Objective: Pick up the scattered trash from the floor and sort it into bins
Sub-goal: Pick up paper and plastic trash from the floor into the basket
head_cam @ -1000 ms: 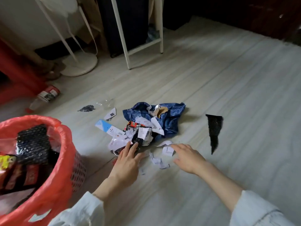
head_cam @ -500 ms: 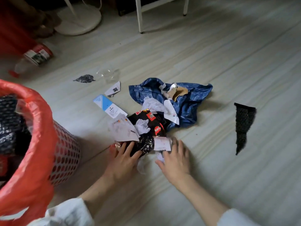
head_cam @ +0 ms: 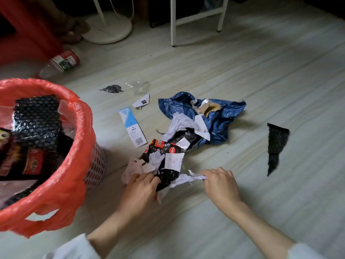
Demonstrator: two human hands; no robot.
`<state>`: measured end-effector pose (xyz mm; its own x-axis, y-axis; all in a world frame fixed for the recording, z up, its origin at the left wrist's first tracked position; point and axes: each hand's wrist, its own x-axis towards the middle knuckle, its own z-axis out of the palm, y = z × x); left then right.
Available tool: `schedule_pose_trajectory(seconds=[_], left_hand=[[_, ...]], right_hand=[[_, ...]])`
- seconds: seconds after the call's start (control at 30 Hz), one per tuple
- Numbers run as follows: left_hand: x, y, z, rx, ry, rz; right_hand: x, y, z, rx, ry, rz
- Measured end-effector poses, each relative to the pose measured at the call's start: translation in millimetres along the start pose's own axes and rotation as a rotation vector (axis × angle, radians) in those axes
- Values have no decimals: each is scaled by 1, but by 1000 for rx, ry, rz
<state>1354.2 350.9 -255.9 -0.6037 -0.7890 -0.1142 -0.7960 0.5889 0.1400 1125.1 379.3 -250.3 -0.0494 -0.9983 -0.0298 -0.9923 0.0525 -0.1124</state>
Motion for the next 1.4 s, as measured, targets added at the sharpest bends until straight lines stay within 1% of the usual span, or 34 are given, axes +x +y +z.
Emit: schedule_pose_trajectory(seconds=[0.03, 0.1, 0.13, 0.2, 0.23, 0.3, 0.43, 0.5, 0.57, 0.63, 0.7, 0.73, 0.8, 0.87, 0.9, 1.0, 1.07, 1.1, 1.17, 1.23, 1.3, 1.33, 1.4], left_hand=[[-4, 4, -3, -20, 35, 2], [-10, 10, -5, -84, 83, -10], [-14, 12, -5, -115, 83, -32], [-19, 13, -2, -198, 88, -65], [-22, 12, 0, -276, 109, -78], [-25, 9, -1, -441, 138, -113], [-32, 10, -19, -711, 169, -228], [-34, 11, -28, -774, 203, -292], [-36, 14, -35, -756, 203, -274], [-39, 21, -41, -688, 206, -146], [-42, 27, -38, -539, 196, 23], [-44, 29, -34, -470, 147, 81], [-48, 28, -19, -399, 33, 112], [-54, 26, -10, -428, -29, 81], [-56, 24, -9, -471, -32, 50], [-51, 21, -11, -668, 15, -76], [-42, 18, -10, -718, 60, -199], [-37, 16, -9, -692, 22, -259], [-28, 13, -4, -526, -192, -349], [-22, 13, -1, -365, -397, -310], [-17, 15, -1, -310, -534, -237], [-15, 16, -2, -269, -583, -207], [-11, 17, -1, -168, -597, -167]], right_hand=[[-3, 2, -5, 24, -6, 44], [-7, 7, -10, 110, -93, 207], [-8, 9, -11, 182, -155, 299], [-10, 15, -7, 389, -192, 484], [-11, 17, -5, 480, -175, 565], [-10, 19, -5, 583, -138, 670], [-8, 16, -13, 657, -100, 775], [-8, 10, -15, 673, -91, 782], [-9, 4, -17, 687, -80, 790], [-9, -1, -18, 707, -68, 781], [-9, -5, -18, 725, -60, 777], [-10, -6, -17, 731, -55, 774], [-11, -8, -16, 730, -48, 754], [-12, -7, -16, 747, -28, 741], [-11, -5, -16, 760, -5, 739], [-8, -1, -15, 792, 75, 729], [-7, -3, -13, 763, 89, 659], [-7, -5, -11, 732, 84, 611], [-9, -10, -8, 671, 64, 520], [-12, -14, -6, 645, 51, 479], [-13, -15, -5, 639, 43, 466], [-14, -15, -5, 637, 33, 455], [-14, -14, -5, 635, 6, 440]])
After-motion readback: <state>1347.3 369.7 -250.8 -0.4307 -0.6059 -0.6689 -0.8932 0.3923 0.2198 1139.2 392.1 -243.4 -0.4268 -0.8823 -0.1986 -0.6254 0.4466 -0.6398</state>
